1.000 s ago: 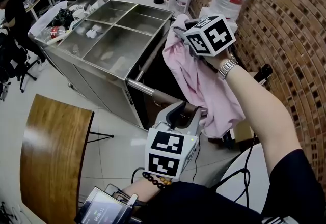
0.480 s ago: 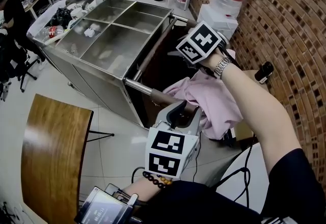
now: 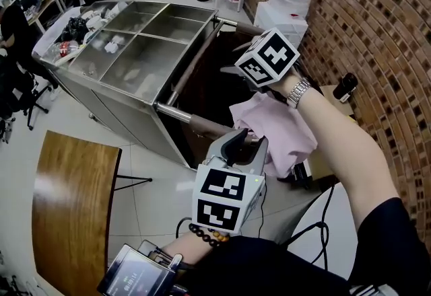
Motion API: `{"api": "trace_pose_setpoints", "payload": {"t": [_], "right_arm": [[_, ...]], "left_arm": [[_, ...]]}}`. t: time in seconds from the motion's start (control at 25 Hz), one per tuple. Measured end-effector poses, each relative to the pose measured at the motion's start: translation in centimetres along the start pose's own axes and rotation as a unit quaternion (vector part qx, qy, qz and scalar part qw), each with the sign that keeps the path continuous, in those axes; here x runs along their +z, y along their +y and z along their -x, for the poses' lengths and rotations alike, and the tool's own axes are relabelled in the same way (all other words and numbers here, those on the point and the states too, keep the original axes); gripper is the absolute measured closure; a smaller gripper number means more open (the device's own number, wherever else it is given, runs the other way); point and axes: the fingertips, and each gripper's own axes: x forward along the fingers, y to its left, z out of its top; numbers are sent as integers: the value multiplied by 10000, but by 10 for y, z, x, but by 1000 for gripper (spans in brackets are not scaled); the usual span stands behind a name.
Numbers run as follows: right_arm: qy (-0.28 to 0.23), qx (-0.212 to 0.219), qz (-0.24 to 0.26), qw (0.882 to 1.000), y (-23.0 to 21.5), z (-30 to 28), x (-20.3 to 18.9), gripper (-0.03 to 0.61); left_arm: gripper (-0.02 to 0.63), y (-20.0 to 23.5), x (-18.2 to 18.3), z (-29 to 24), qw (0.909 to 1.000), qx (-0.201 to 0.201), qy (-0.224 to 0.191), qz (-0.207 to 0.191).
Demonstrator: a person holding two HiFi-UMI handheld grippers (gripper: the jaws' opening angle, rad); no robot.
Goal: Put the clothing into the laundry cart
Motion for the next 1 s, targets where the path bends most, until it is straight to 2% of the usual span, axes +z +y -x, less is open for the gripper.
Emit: {"api": "trace_pose_setpoints", "payload": {"t": [0.6, 1.0], "right_arm": [[-663, -38, -37, 9978, 31, 88, -7, 388], [-1230, -148, 75, 9923, 57, 138, -10, 427]], "left_arm": [[485, -52, 10, 2, 9996, -145, 12, -228], [485, -83, -1, 2, 9989, -134, 128, -437]]}}
